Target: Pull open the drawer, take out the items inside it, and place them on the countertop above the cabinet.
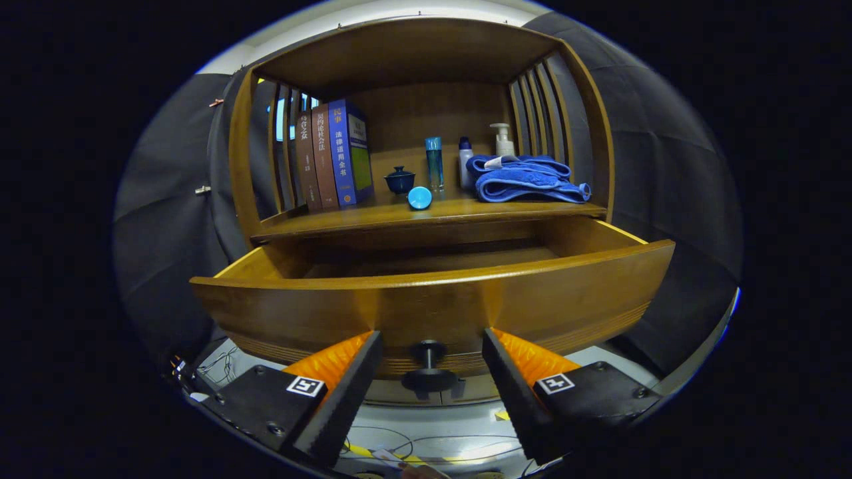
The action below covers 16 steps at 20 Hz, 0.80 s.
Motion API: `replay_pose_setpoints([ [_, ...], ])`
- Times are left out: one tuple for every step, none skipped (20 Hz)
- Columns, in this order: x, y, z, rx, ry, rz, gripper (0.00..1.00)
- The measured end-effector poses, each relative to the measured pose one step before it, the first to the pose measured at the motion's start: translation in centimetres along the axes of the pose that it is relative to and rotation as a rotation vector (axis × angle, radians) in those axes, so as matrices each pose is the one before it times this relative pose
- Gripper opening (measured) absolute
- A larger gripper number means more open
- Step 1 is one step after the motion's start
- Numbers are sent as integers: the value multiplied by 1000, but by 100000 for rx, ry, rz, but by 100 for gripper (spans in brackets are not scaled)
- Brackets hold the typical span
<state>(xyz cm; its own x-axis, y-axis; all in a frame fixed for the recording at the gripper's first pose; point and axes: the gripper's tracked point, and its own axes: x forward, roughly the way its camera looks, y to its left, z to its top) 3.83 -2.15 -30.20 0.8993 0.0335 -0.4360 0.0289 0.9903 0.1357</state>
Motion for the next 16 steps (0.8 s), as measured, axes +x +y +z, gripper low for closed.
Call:
replay_pose_setpoints([
  [983, 47, 190, -16, 346, -46, 100],
  [646, -109, 398, -189, -856, 22, 100],
  [806, 52, 122, -405, -17, 225, 100],
  [668, -19, 415, -528, -473, 61, 100],
  [713, -54, 182, -611, 17, 41, 100],
  [658, 0, 204, -234, -38, 15, 100],
  [582, -38, 204, 13, -144, 56, 100],
  [518, 5, 229, -70, -87, -45, 100],
  [527, -2, 185, -208, -122, -60, 100],
  [509, 43, 144, -214, -148, -97, 100],
  [406, -3, 121, -75, -89, 19, 100],
  [481, 7, 157, 116, -123, 32, 100],
  [389, -25, 91, 137, 20, 39, 99],
  [372, -22, 141, -71, -161, -29, 99],
  [217, 25, 64, -17, 11, -76, 99],
  [292, -4, 136, 135, -175, -40, 99],
])
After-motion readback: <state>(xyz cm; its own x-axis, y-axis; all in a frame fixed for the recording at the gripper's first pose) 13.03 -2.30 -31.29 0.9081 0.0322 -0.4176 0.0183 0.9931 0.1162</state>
